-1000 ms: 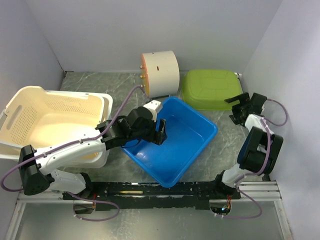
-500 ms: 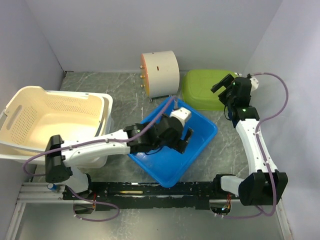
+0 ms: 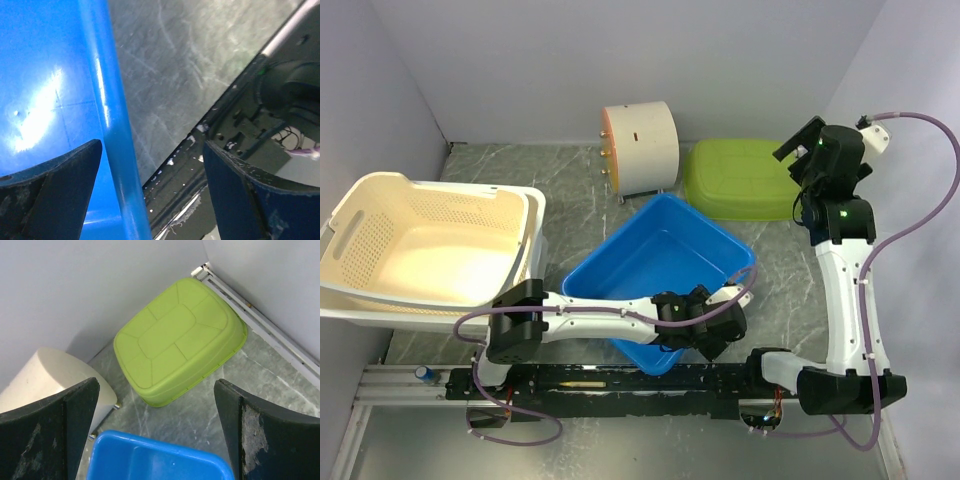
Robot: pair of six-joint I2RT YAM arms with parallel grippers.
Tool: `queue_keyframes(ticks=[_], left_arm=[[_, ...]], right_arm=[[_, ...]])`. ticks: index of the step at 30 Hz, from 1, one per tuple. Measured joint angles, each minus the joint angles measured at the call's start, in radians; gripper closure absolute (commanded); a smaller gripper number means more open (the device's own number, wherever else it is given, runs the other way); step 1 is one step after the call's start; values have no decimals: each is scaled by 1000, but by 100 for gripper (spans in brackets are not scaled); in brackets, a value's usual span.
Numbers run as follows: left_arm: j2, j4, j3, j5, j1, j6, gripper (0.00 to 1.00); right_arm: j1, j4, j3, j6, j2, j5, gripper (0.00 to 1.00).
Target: Turn the large container upside down
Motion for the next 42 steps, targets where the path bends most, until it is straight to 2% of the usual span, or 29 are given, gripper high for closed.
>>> queue_keyframes(ticks=[5, 8, 12, 18, 24, 29, 38, 42], left_arm=[[-2, -22, -30, -55, 3, -27, 34], [-5, -21, -47, -87, 5, -33, 49], [-5, -25, -48, -121, 5, -40, 65], [-8, -34, -47, -116, 1, -54, 93], [-20, -90, 26, -49, 14, -72, 93], [-114, -84, 48, 70, 49, -99, 93], [-317, 47, -24, 306, 245, -220, 93], [-334, 99, -38, 350, 304, -264, 93]], right_arm=[[0, -21, -4, -27, -21, 0, 0], [0, -24, -13, -39, -37, -1, 0], [0, -34, -13, -55, -45, 0, 0], [0, -40, -13, -81, -65, 1, 0], [0, -47, -5, -93, -90, 15, 0], [0, -46, -1, -92, -119, 1, 0], [0, -25, 52, -95, -159, -8, 0], [0, -9, 43, -95, -189, -16, 0]])
